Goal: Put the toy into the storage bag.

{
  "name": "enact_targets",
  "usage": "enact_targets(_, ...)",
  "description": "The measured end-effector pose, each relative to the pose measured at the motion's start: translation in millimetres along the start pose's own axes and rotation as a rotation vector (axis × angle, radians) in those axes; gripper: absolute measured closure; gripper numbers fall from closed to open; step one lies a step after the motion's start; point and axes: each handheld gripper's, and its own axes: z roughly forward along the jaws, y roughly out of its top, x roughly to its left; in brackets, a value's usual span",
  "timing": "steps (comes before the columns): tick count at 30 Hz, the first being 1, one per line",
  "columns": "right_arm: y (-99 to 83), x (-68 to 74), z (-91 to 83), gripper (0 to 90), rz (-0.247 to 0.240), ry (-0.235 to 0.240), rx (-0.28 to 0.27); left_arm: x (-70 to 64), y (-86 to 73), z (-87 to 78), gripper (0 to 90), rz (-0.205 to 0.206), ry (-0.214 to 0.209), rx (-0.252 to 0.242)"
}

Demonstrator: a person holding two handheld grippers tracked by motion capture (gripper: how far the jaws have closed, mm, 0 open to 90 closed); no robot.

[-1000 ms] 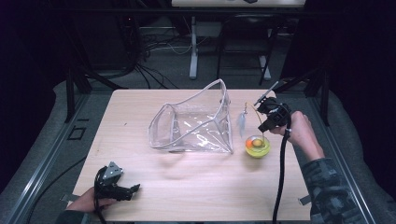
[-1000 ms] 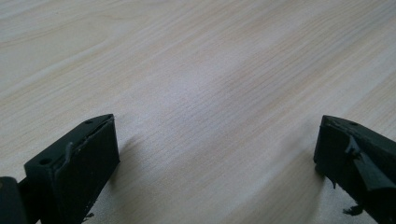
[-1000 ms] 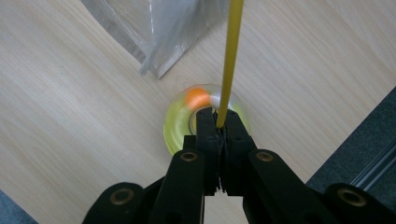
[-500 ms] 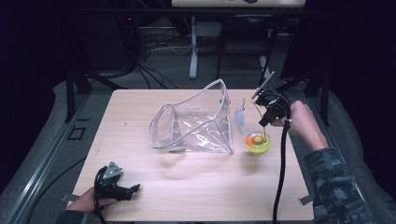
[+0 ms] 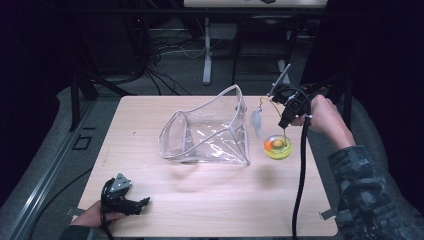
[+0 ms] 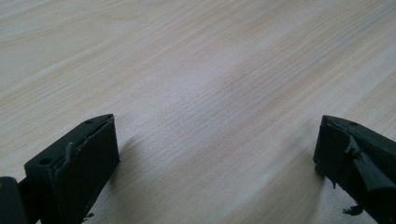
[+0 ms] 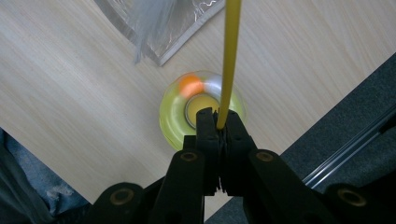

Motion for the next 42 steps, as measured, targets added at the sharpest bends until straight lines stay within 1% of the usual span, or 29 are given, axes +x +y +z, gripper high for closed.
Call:
enact_targets(1,0.0,0.0,0.0,88.3,0.0,0.0,0.0,0.0,0.0,0.0,0.0,0.0,0.0,0.0)
enact_targets(4,4.4,-1.8,-7.1,88.2,-0.002,0.003,-0.007,0.0,0.0,0.0,0.0,0.0,0.0,0.0)
enact_targets(5,5.8,-2.0,-9.9,88.2,-0.001,-0.003,0.001,0.0,0.0,0.0,0.0,0.0,0.0,0.0)
enact_targets(7,6.8,-2.6,-11.9,88.3,-0.006,-0.004,-0.003,0.0,0.0,0.0,0.0,-0.001,0.0,0.0)
enact_targets(8,8.9,-2.9,-16.6,88.2,-0.002,-0.006,-0.002,0.0,0.0,0.0,0.0,0.0,0.0,0.001)
enact_targets(9,8.9,-2.9,-16.6,88.2,-0.002,-0.006,-0.002,0.0,0.0,0.0,0.0,0.0,0.0,0.001)
enact_targets(10,10.7,-3.5,-20.2,88.2,-0.005,-0.01,-0.009,0.0,0.0,0.0,0.0,0.0,0.0,0.0)
enact_targets(11,12.0,-3.4,-22.8,88.2,-0.005,-0.012,-0.001,0.0,0.0,0.0,0.0,0.0,0.0,0.0)
enact_targets(13,12.9,-3.4,-24.3,88.2,-0.008,-0.013,-0.007,0.0,0.0,0.0,0.0,0.0,0.0,0.001)
enact_targets(14,15.4,-3.2,-27.8,88.2,-0.015,-0.016,0.0,0.0,0.0,0.0,0.0,0.0,0.0,0.0)
enact_targets(16,17.5,-2.6,-29.7,88.1,-0.017,-0.019,-0.002,0.0,0.0,0.0,0.0,0.0,0.0,0.0)
enact_targets(17,18.8,-2.9,-31.2,88.2,-0.027,-0.024,0.005,0.0,0.0,0.0,0.0,0.0,0.0,0.0)
enact_targets(19,19.7,-2.6,-32.0,88.1,-0.023,-0.02,0.003,0.0,0.0,0.0,0.0,0.0,0.0,0.0)
enact_targets(23,25.0,-3.6,-37.1,88.1,-0.025,-0.027,0.009,0.0,0.0,0.0,0.0,-0.001,0.0,0.0)
enact_targets(24,26.0,-3.6,-38.1,88.1,-0.023,-0.021,0.008,0.0,0.0,0.0,0.0,0.0,0.0,0.0)
enact_targets(25,27.4,-4.2,-39.9,88.1,-0.031,-0.03,0.015,0.0,0.0,0.0,0.0,-0.001,0.0,0.0)
enact_targets(27,29.8,-3.8,-43.1,88.1,-0.026,-0.023,0.02,0.0,0.0,0.0,0.0,0.0,0.0,0.0)
enact_targets(28,30.9,-4.0,-44.5,88.1,-0.033,-0.03,0.014,0.0,0.0,0.0,0.0,0.0,0.0,0.0)
enact_targets(31,33.1,-3.6,-47.7,88.0,-0.033,-0.031,0.015,0.0,0.0,0.0,0.0,-0.001,0.0,0.0)
enact_targets(34,37.4,-4.0,-56.5,88.1,-0.03,-0.041,0.008,0.0,0.0,0.0,0.0,-0.001,0.0,0.0)
enact_targets(36,39.4,-3.4,-61.3,88.1,-0.023,-0.039,0.009,0.0,0.0,0.0,0.0,-0.001,0.0,0.0)
enact_targets(37,40.4,-3.7,-63.8,88.0,-0.029,-0.047,0.005,0.0,0.0,0.0,0.0,-0.001,0.0,0.0)
enact_targets(42,44.9,-2.5,-75.5,88.0,-0.03,-0.06,-0.006,-0.1,0.0,0.0,0.0,-0.001,0.0,0.0)
